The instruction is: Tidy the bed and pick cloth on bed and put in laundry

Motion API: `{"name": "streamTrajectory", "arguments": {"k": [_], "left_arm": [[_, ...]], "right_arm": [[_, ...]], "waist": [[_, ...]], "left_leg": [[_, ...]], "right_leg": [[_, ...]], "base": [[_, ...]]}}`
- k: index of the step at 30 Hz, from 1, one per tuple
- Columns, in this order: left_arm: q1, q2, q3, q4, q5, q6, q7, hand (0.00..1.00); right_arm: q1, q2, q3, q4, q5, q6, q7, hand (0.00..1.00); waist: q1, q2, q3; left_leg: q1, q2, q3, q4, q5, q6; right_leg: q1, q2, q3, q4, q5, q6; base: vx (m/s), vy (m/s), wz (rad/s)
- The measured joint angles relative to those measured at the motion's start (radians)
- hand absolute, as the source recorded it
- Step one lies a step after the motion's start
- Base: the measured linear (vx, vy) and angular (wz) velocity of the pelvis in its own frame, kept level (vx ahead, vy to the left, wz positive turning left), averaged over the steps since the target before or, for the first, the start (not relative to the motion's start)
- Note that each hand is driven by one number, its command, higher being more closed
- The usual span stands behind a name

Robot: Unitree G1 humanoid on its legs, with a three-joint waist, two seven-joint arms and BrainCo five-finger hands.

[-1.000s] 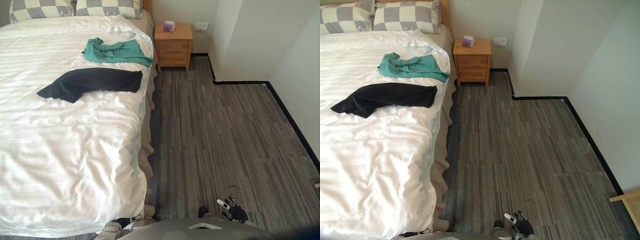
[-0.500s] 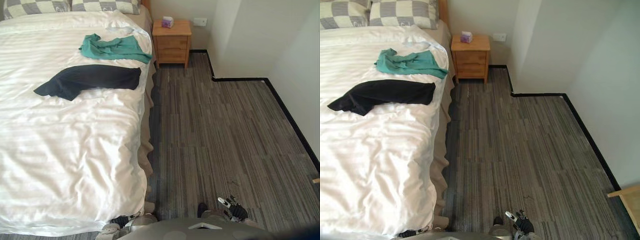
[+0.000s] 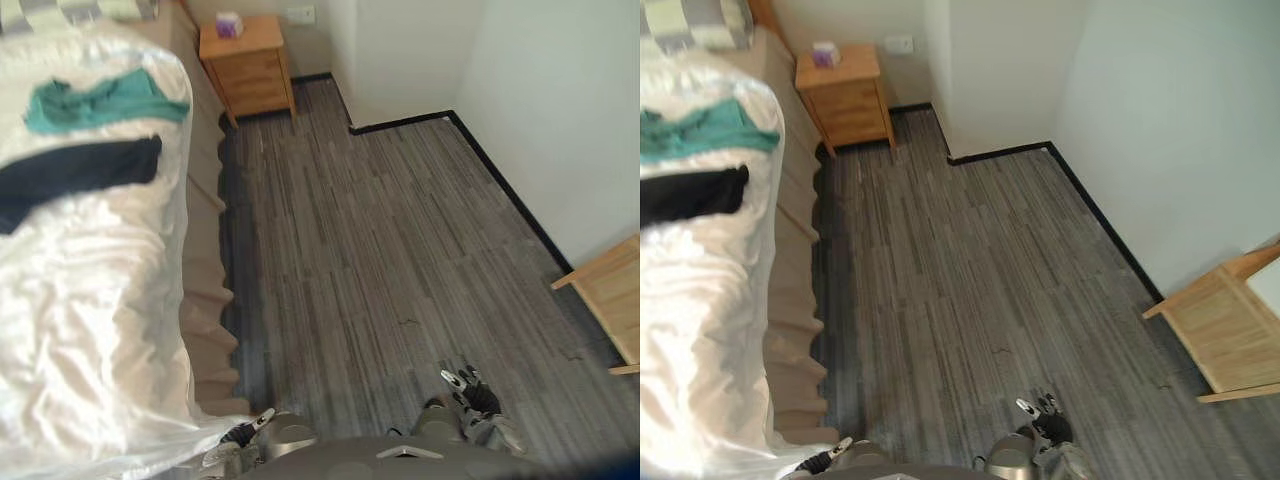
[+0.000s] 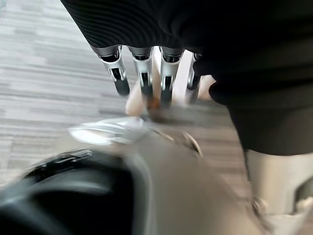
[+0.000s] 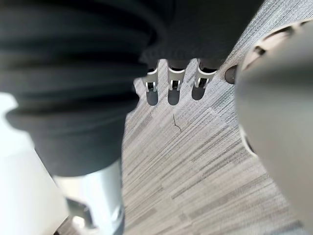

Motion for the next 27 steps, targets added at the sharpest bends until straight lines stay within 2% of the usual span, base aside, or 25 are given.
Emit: {"name": "streamTrajectory", "arguments": {"k": [1,2,3,4,6,9,10,11,12,13,14,15,16,17,18,19,20,22,23,24,25,26,27], "left_arm": [[0.013,0.0,-0.005,-0.003,-0.005,-0.008,-0.001,0.0],[0.013,0.002,-0.008,-0.001,-0.007,-0.012,-0.001,0.0],[0.006,0.006,-0.017,0.003,-0.012,-0.017,-0.004,0.0],[-0.011,0.023,-0.016,0.005,-0.018,-0.019,-0.01,0.0],[-0.023,0.034,-0.016,0.008,-0.032,-0.019,-0.01,0.0],[-0.028,0.038,-0.016,0.009,-0.049,-0.016,-0.008,0.0],[-0.029,0.043,-0.013,0.006,-0.05,-0.015,-0.01,0.0],[-0.037,0.046,-0.004,0.002,-0.052,-0.017,-0.01,0.0],[-0.044,0.046,-0.004,0.001,-0.051,-0.017,-0.009,0.0],[-0.051,0.011,-0.001,-0.007,-0.053,-0.018,-0.008,0.0],[-0.063,0.005,0.011,-0.004,-0.057,-0.019,-0.008,0.0],[-0.064,0.01,0.015,-0.006,-0.069,-0.021,-0.008,0.0],[-0.069,0.019,0.017,-0.011,-0.08,-0.026,-0.011,0.0],[-0.066,0.028,0.018,-0.016,-0.087,-0.029,-0.011,0.0],[-0.056,0.043,0.02,-0.014,-0.088,-0.035,-0.012,0.0],[-0.057,0.049,0.027,-0.014,-0.089,-0.034,-0.016,0.0],[-0.056,0.05,0.038,-0.015,-0.089,-0.03,-0.016,0.0],[-0.035,0.041,0.1,-0.023,-0.069,-0.004,-0.022,0.0],[-0.035,0.035,0.096,-0.024,-0.058,0.003,-0.026,0.0],[-0.038,0.04,0.095,-0.025,-0.035,0.004,-0.034,0.0],[-0.038,0.055,0.091,-0.025,-0.024,0.009,-0.039,0.0],[-0.036,0.057,0.084,-0.025,-0.016,0.012,-0.039,0.0],[-0.042,0.062,0.056,-0.027,0.001,0.011,-0.038,0.0]], "right_arm": [[0.001,0.004,0.029,-0.007,-0.029,0.002,0.024,0.0],[0.004,0.004,0.033,-0.017,-0.041,0.006,0.035,0.0],[0.015,0.003,0.036,-0.03,-0.051,0.012,0.048,0.0],[0.022,0.005,0.039,-0.021,-0.051,0.023,0.049,0.0],[0.031,0.004,0.041,-0.017,-0.049,0.029,0.05,0.0],[0.047,0.003,0.04,-0.016,-0.049,0.028,0.068,0.0],[0.046,0.008,0.04,-0.019,-0.05,0.028,0.07,0.0],[0.037,0.014,0.04,-0.02,-0.051,0.029,0.071,0.0],[0.039,0.011,0.038,-0.017,-0.051,0.029,0.07,0.0],[0.002,-0.017,0.038,-0.009,-0.05,0.029,0.068,0.0],[-0.023,-0.008,0.04,-0.006,-0.052,0.03,0.068,0.0],[-0.029,-0.015,0.046,-0.009,-0.057,0.028,0.071,0.0],[-0.025,-0.001,0.044,0.011,-0.058,0.027,0.07,0.0],[-0.022,0.007,0.045,0.019,-0.059,0.027,0.069,0.0],[-0.014,0.019,0.046,0.02,-0.062,0.029,0.069,0.0],[-0.014,0.021,0.043,0.02,-0.07,0.03,0.067,0.0],[-0.014,0.02,0.042,0.021,-0.071,0.035,0.065,0.0],[-0.002,0.034,0.001,0.024,-0.071,0.062,0.051,0.0],[0.006,0.029,-0.01,0.02,-0.071,0.064,0.049,0.0],[0.009,0.027,-0.044,0.001,-0.073,0.052,0.043,0.0],[0.009,0.024,-0.058,-0.005,-0.07,0.05,0.044,0.0],[0.009,0.02,-0.06,-0.001,-0.069,0.049,0.044,0.0],[0.009,0.014,-0.063,0.001,-0.066,0.049,0.049,0.0]], "waist": [[-0.003,0.002,-0.002],[-0.01,0.003,-0.006],[-0.015,0.009,-0.019],[-0.007,-0.013,-0.025],[0.01,-0.028,-0.017],[0.006,-0.041,-0.021],[0.011,-0.056,-0.011],[0.021,-0.082,0.006],[0.027,-0.075,0.006],[0.047,-0.006,0.009],[0.041,-0.001,0.039],[0.035,0.004,0.05],[0.05,-0.013,0.063],[0.053,-0.03,0.059],[0.056,-0.058,0.048],[0.053,-0.084,0.046],[0.05,-0.083,0.048],[0.046,-0.102,0.017],[0.042,-0.103,0.01],[0.038,-0.117,0.027],[0.019,-0.12,0.028],[0.009,-0.12,0.03],[-0.005,-0.112,0.032]], "left_leg": [[0.0,-0.036,0.009,-0.02,-0.028,0.051],[0.0,-0.032,0.036,-0.034,-0.04,0.074],[0.0,-0.005,0.049,-0.06,-0.072,0.081],[-0.004,-0.002,0.046,-0.062,-0.07,0.079],[-0.002,-0.003,0.034,-0.063,-0.068,0.079],[-0.001,-0.039,0.02,-0.067,-0.046,0.094],[-0.043,-0.063,0.009,0.02,-0.03,0.104],[-0.109,-0.113,-0.026,0.034,-0.079,0.126],[-0.128,-0.143,-0.047,-0.024,-0.067,0.149],[-0.196,-0.13,-0.044,-0.11,0.076,0.204],[-0.196,-0.126,-0.031,-0.09,0.07,0.208],[-0.206,-0.115,-0.018,-0.075,0.069,0.204],[-0.192,-0.111,0.008,-0.067,0.031,0.164],[-0.194,-0.101,0.048,-0.053,0.011,0.162],[-0.206,-0.091,0.113,-0.019,-0.008,0.16],[-0.217,-0.099,0.127,0.011,-0.017,0.17],[-0.22,-0.102,0.13,0.031,-0.019,0.177],[-0.236,-0.146,0.148,0.039,-0.044,0.219],[-0.233,-0.155,0.146,0.04,-0.063,0.215],[-0.224,-0.186,0.123,0.055,-0.075,0.229],[-0.182,-0.217,0.079,0.018,-0.073,0.238],[-0.147,-0.23,0.052,-0.02,-0.064,0.245],[-0.081,-0.239,-0.015,-0.083,-0.045,0.265]], "right_leg": [[0.007,0.034,0.019,-0.044,0.011,0.003],[0.014,0.054,0.017,-0.068,0.019,0.001],[0.029,0.093,0.005,-0.112,0.038,-0.003],[0.044,0.106,0.0,-0.151,0.061,-0.005],[0.044,0.112,-0.002,-0.146,0.076,-0.012],[0.048,0.082,-0.028,-0.145,0.089,-0.013],[0.055,0.046,-0.044,-0.145,0.101,-0.018],[0.047,-0.009,-0.05,-0.144,0.122,-0.016],[0.031,-0.024,-0.046,-0.145,0.141,-0.024],[-0.03,-0.001,-0.037,-0.133,0.158,-0.023],[-0.03,-0.003,-0.057,-0.066,0.106,0.01],[-0.027,0.008,-0.077,0.051,0.011,0.024],[0.039,0.029,-0.083,0.088,-0.065,0.014],[0.072,0.032,-0.087,0.074,-0.086,0.019],[0.126,0.027,-0.098,0.043,-0.129,0.036],[0.147,0.01,-0.106,0.019,-0.161,0.047],[0.146,0.001,-0.114,0.024,-0.184,0.053],[0.109,-0.068,-0.15,0.107,-0.237,0.098],[0.098,-0.089,-0.149,0.2,-0.236,0.066],[-0.014,-0.177,-0.104,0.507,-0.242,0.005],[-0.087,-0.196,0.001,0.695,-0.122,-0.015],[-0.106,-0.195,0.041,0.762,-0.038,-0.002],[-0.145,-0.165,0.075,0.869,-0.076,0.041]], "base": [[0.0,-0.15,-1.0],[0.04,-0.105,-0.36],[0.08,-0.11,-0.05],[0.07,-0.076,-0.06],[0.07,-0.029,0.0],[0.08,0.045,0.16],[-0.04,0.172,0.23],[-0.08,0.198,0.19],[-0.18,0.259,-0.29],[-0.13,0.173,-0.4],[-0.11,0.212,-0.29],[-0.07,0.196,0.01],[-0.08,0.164,0.02],[-0.09,0.033,0.02],[-0.06,-0.068,0.16],[-0.04,-0.06,0.19],[-0.06,0.062,0.05],[0.04,0.157,0.18],[0.18,0.097,0.6],[0.25,0.144,0.95],[0.14,0.119,1.12],[0.24,0.163,1.35],[0.33,0.089,1.23]]}}
